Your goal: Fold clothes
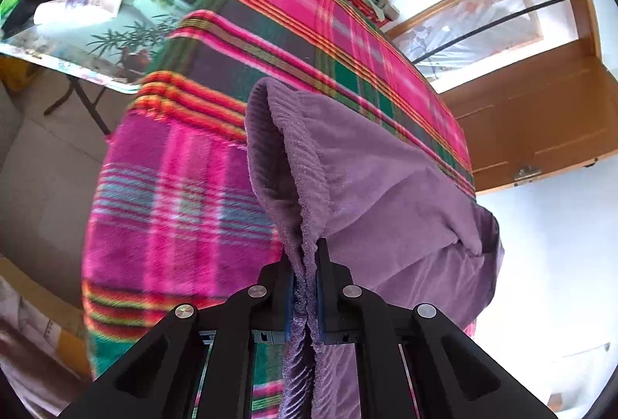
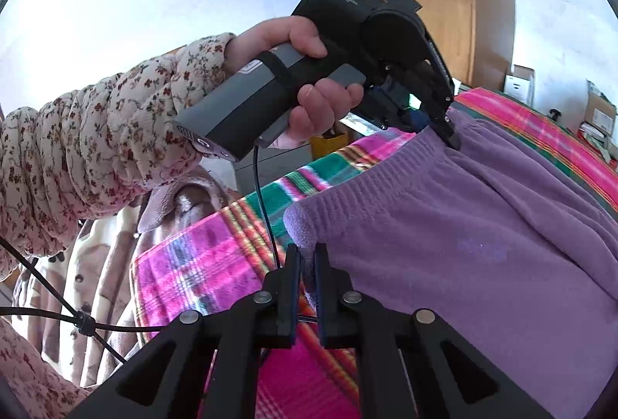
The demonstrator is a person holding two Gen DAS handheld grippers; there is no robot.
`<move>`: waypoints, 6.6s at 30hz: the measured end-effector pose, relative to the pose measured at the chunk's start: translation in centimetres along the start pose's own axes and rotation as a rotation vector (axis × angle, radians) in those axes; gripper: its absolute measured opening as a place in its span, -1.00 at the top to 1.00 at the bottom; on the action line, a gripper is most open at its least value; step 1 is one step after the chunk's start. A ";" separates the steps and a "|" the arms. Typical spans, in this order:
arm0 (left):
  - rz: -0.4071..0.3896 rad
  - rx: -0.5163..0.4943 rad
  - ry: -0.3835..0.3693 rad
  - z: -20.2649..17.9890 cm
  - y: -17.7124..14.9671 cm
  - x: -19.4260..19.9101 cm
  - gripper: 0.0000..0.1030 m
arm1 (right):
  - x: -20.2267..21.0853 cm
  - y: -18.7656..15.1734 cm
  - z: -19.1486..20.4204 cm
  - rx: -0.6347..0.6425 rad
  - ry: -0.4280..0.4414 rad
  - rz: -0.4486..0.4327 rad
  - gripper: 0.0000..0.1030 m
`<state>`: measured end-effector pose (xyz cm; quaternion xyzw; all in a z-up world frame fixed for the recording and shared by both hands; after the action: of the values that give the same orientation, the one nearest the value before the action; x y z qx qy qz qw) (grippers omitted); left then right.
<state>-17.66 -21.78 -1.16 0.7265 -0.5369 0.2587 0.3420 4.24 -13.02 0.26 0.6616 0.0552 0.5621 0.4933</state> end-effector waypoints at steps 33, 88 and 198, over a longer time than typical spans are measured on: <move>0.004 0.092 0.004 4.8 -1.5 0.7 0.83 | -4.7 0.4 3.1 0.045 0.115 0.085 0.86; -0.243 0.221 0.045 1.6 -23.4 7.2 0.38 | 28.6 -18.3 -18.1 -0.598 -0.726 -0.143 0.45; -0.388 0.531 -0.087 3.9 -22.5 5.0 0.20 | 19.6 -21.9 -19.9 -0.991 -0.257 -0.260 0.19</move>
<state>5.41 -23.59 -4.86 0.8894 -0.3167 0.2882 0.1603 6.01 22.14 -4.28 0.4005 -0.1964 0.3692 0.8153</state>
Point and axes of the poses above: each gripper's, at about its wrist camera, not at the fingertips, and x roughly against the way its jaws point, z to its left, y to its top, the point moved 5 cm from there along -x, roughly the way its jaws point, and after that the axes turned 1 degree about -y, right-handed, at the moved point
